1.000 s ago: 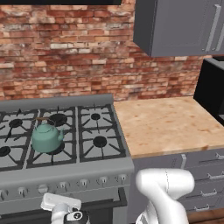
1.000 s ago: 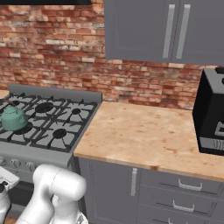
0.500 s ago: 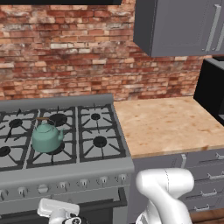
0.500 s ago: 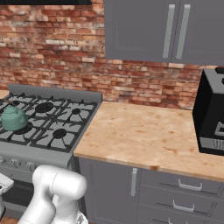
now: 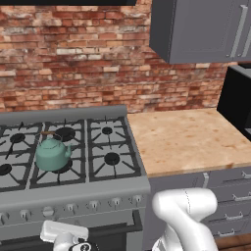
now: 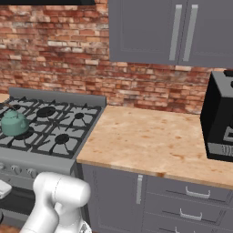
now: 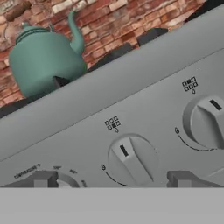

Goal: The kettle is done boiling. Turn off the stove, then wait for 300 timesteps before moving the kettle to the dining table.

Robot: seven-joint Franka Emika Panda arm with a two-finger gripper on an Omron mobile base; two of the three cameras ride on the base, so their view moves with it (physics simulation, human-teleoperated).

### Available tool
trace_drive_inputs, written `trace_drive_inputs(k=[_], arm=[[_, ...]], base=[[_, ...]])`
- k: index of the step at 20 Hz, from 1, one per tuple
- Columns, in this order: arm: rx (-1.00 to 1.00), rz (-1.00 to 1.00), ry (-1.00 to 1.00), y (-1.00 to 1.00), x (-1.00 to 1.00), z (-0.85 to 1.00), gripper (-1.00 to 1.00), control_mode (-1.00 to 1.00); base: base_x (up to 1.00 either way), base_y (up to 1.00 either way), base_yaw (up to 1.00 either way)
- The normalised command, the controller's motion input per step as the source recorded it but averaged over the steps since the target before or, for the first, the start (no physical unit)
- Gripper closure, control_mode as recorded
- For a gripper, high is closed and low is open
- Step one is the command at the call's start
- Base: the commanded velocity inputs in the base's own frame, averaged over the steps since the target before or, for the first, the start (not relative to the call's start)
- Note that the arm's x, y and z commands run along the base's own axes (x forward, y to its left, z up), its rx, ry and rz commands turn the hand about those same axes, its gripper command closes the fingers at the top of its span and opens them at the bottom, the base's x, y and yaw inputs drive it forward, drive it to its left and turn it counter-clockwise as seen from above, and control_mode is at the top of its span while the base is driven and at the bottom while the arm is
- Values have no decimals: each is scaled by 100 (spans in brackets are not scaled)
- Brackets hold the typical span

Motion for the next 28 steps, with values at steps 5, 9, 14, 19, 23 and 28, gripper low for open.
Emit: trace_drive_inputs(k=[5, 9, 14, 19, 23, 28], arm=[[4, 0, -2, 0, -6, 33, -100, -100], [5, 0, -2, 0, -12, 35, -100, -100], [7, 0, -1, 0, -8, 39, -100, -100], [5, 0, 0, 0, -13, 37, -100, -100], [1, 0, 0, 0, -5, 42, -100, -100], [0, 0, 4, 0, 0, 55, -100, -100]], base=[[0, 0, 0], [0, 0, 0], [0, 0, 0], [0, 0, 0], [0, 0, 0], [0, 0, 0]])
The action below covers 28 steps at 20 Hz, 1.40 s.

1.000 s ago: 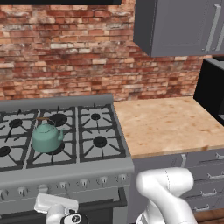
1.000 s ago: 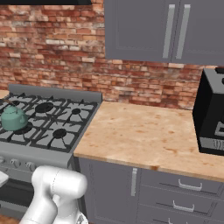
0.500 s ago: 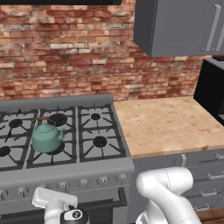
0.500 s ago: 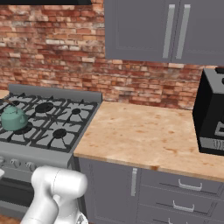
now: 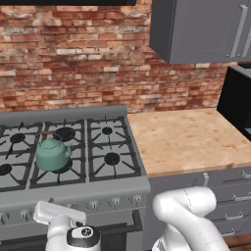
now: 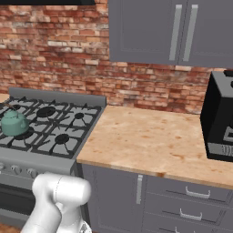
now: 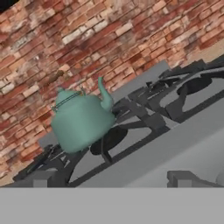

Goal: The kettle is done boiling. Turn off the stove, then wait for 300 timesteps before moving the kettle to the dining table.

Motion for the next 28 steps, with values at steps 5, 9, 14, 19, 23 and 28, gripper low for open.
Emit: trace_drive_inputs(k=[5, 9, 14, 19, 23, 28], arm=[[0, 0, 12, 0, 2, 65, -100, -100], [0, 0, 18, 0, 17, 63, -100, -100], [-2, 0, 20, -5, 23, 49, -100, -100], [-7, 0, 19, -8, 22, 40, -100, -100], [-11, 1, 10, -14, 17, 27, -100, -100], [-12, 5, 4, -13, 3, 20, -100, -100]], base=[[0, 0, 0], [0, 0, 0], [0, 0, 0], [0, 0, 0], [0, 0, 0], [0, 0, 0]])
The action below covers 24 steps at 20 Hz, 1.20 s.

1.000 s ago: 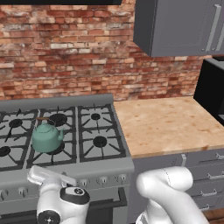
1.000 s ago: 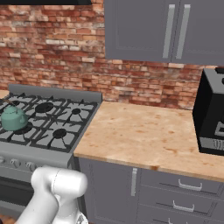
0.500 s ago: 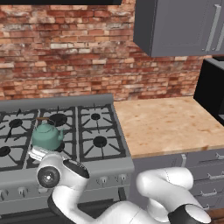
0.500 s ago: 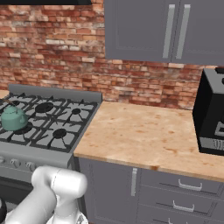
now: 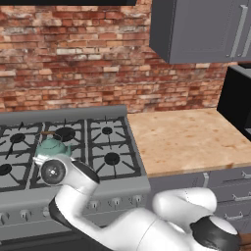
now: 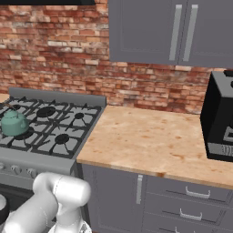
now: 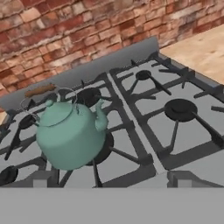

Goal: The kettle is done boiling. Turn off the stove, then wait for 300 timesteps before moving the kettle to the dining table.

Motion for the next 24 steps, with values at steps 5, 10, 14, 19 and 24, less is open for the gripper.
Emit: trace_drive_inputs(k=[5, 10, 14, 19, 24], arm=[[-11, 0, 20, -6, 28, 0, -100, -100], [-12, 0, 24, 0, 35, 1, -100, -100], [-6, 2, 17, 0, 14, -1, -100, -100], [-3, 1, 2, 0, 2, 0, -100, -100], [-7, 3, -13, -20, 0, 11, -100, -100]], base=[[0, 0, 0], [0, 0, 0], [0, 0, 0], [0, 0, 0], [0, 0, 0]])
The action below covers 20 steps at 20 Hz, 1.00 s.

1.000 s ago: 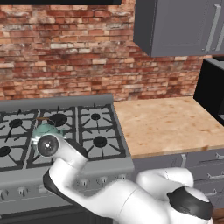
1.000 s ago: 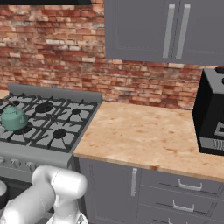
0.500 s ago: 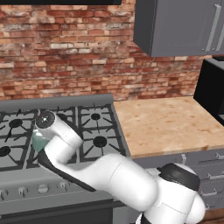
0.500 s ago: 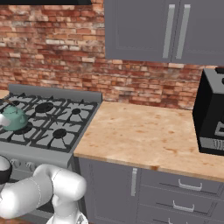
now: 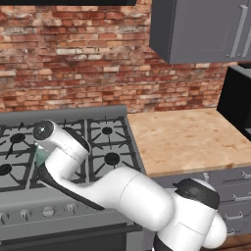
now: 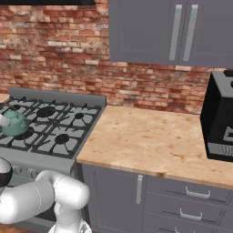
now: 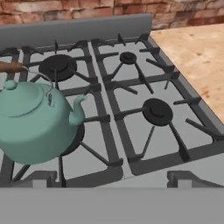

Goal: The kettle is done boiling. Turn off the stove, then wait for 300 timesteps before moving the kettle to the dining table.

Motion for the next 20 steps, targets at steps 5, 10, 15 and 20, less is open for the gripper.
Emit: trace_drive_inputs(k=[5, 10, 15, 20], arm=[[-1, 7, -1, -21, 11, 32, -100, -100], [0, 14, 5, -27, 28, 21, -100, -100], [0, 19, 11, -6, 44, 1, -100, -100], [0, 19, 9, 0, 43, 0, -100, -100]], base=[[0, 0, 0], [0, 0, 0], [0, 0, 0], [0, 0, 0]])
